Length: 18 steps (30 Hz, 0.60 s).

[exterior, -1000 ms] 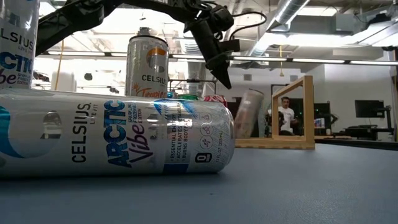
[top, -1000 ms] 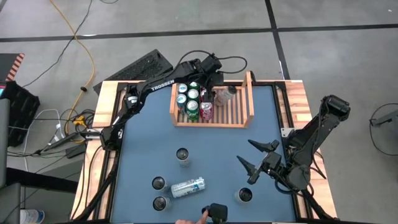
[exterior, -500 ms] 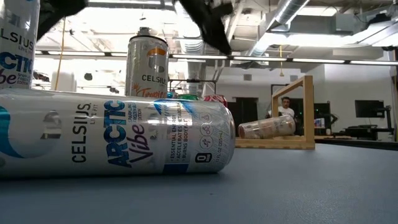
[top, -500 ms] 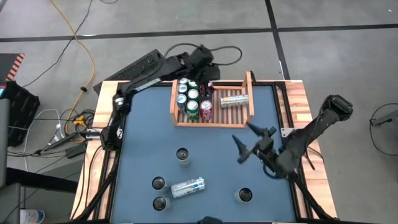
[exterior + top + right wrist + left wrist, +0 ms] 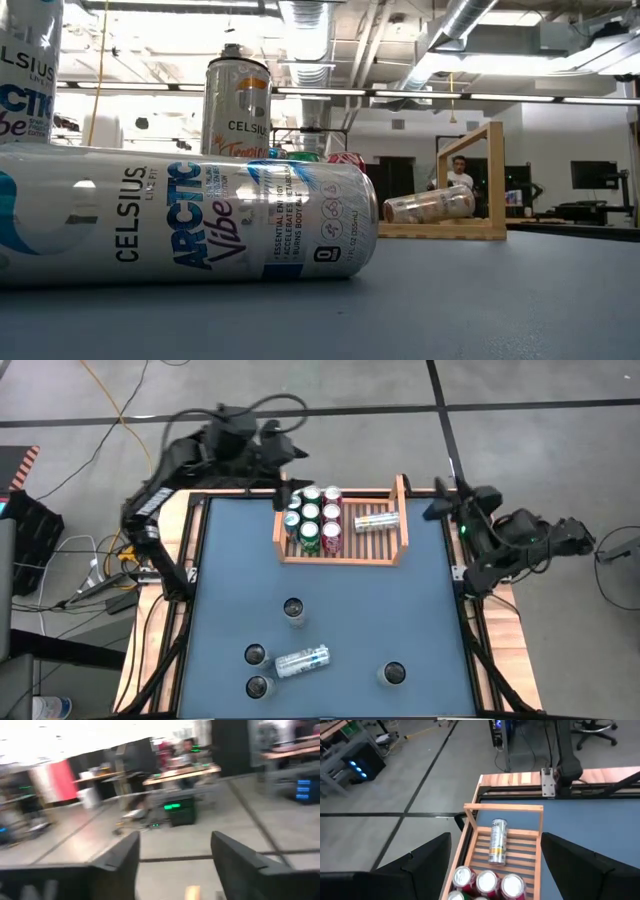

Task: Place canned beverage on shelf
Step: Put the light yellow soda can on the shelf

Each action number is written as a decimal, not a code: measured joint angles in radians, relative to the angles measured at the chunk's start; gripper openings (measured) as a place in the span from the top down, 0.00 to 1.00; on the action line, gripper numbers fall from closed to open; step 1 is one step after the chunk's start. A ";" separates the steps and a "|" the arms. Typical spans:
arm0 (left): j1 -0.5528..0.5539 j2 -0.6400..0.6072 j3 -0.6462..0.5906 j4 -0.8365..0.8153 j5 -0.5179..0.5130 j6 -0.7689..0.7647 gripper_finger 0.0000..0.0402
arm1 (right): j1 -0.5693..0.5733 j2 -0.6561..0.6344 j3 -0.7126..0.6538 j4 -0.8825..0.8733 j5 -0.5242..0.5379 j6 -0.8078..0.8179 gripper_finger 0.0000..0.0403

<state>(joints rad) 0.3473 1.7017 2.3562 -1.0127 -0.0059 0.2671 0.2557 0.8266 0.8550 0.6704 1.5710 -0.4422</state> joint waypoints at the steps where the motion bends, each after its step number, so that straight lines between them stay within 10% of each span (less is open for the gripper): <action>1: 0.000 -0.014 0.000 -0.009 -0.002 -0.006 0.26 | -0.032 -0.017 -0.019 -0.001 0.001 0.000 0.47; 10: 0.000 -0.061 0.000 -0.092 -0.006 0.008 0.26 | -0.239 -0.054 -0.237 -0.007 0.000 0.063 0.96; 18: 0.001 -0.060 0.000 -0.193 -0.006 0.012 0.26 | -0.237 -0.076 -0.404 0.060 -0.013 0.466 1.00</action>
<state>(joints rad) 0.3480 1.6412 2.3558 -1.2058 -0.0119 0.2787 0.0188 0.7509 0.4513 0.7309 1.5583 0.0233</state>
